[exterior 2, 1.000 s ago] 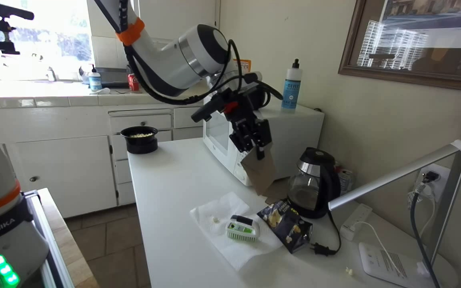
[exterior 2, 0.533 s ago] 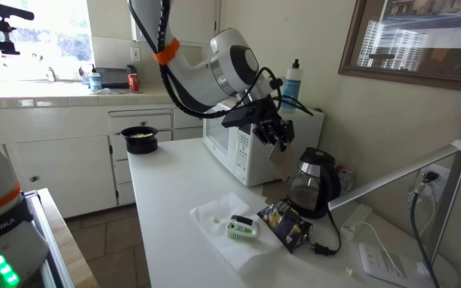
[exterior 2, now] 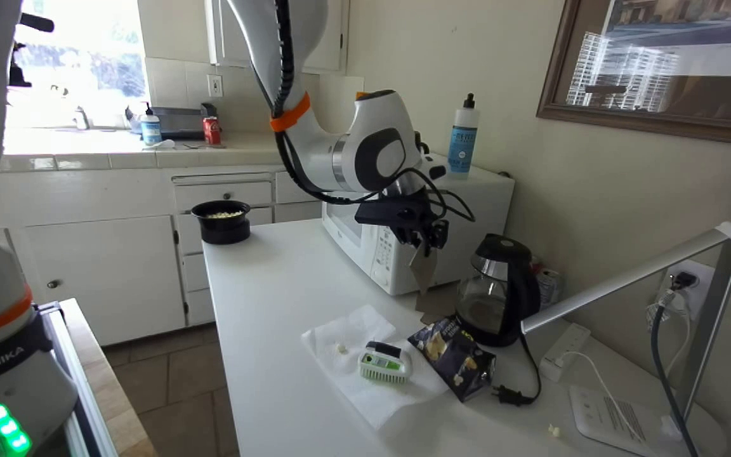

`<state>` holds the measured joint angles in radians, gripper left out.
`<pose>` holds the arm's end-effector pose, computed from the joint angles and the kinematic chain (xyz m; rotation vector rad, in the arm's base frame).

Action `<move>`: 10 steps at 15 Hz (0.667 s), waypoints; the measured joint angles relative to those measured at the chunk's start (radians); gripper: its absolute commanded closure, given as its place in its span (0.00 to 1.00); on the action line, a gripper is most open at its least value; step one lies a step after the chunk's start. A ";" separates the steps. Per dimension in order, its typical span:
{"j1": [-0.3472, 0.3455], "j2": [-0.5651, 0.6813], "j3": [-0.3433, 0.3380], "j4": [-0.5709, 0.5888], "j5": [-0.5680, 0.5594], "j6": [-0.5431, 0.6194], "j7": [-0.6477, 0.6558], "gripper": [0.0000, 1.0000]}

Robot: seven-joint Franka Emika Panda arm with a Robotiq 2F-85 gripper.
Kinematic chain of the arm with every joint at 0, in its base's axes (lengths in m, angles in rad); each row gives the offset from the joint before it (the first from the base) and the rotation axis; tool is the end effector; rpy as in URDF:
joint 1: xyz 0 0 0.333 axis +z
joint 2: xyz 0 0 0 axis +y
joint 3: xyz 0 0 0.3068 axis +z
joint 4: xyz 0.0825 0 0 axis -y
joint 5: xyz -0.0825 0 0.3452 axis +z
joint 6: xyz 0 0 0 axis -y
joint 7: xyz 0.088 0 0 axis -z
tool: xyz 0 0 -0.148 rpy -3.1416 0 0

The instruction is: Move the brown paper to the right

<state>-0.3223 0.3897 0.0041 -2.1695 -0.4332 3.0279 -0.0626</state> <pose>0.5711 -0.1570 0.2467 2.8380 0.2315 0.6130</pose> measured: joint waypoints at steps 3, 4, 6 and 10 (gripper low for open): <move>0.008 0.025 -0.022 0.061 0.099 -0.032 -0.090 0.97; -0.014 0.035 0.003 0.076 0.126 -0.032 -0.127 0.97; -0.081 0.060 0.089 0.102 0.166 -0.032 -0.189 0.97; -0.156 0.119 0.189 0.154 0.199 -0.038 -0.278 0.97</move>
<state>-0.4778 0.5084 0.1929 -2.0153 -0.2338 2.9901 -0.3409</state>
